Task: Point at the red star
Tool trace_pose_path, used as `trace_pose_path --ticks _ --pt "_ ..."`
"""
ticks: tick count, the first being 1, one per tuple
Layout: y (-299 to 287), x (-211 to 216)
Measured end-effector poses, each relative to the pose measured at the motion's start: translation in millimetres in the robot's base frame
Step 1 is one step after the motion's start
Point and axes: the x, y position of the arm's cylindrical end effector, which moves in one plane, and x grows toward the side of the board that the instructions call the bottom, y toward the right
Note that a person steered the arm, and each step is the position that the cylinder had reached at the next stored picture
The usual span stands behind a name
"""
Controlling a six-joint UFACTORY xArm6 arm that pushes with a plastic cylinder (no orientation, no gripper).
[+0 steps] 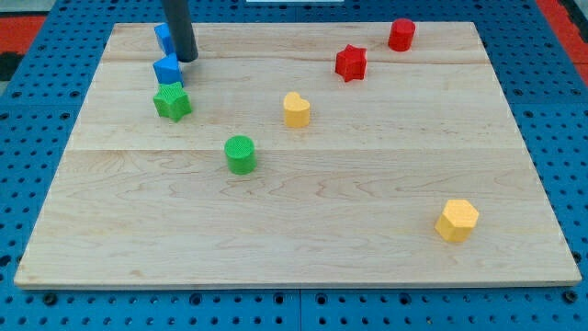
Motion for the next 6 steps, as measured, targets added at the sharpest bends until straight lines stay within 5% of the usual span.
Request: trace_pose_path --ticks 2,6 --pt "23 0" --pt "208 60"
